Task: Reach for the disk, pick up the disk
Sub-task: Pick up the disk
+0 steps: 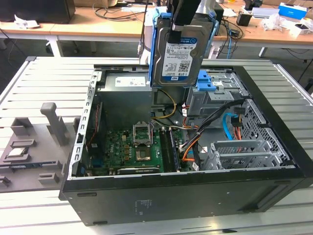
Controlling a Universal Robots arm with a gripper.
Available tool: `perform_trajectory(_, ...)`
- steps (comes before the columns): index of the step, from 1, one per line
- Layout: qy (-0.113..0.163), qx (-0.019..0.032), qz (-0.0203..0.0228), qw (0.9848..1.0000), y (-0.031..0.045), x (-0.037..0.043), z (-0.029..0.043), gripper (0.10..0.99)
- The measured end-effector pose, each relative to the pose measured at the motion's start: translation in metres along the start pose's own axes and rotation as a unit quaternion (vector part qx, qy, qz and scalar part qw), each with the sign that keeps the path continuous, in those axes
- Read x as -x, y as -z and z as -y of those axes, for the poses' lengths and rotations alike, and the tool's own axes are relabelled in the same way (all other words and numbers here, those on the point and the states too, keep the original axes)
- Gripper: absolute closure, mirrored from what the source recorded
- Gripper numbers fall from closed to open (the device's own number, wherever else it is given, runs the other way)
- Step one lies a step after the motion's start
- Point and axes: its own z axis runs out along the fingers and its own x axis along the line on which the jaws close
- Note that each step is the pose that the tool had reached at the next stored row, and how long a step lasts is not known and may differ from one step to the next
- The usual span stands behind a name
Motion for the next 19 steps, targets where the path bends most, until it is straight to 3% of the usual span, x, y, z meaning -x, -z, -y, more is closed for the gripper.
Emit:
perform_trajectory(6, 0.0, 0.0, 0.0, 1.0, -0.0003, -0.0123, -0.0006, 0.722)
perform_trajectory(19, 0.0, 0.0, 0.0001, 1.0, -0.0005, -0.0271, -0.0013, 0.722)
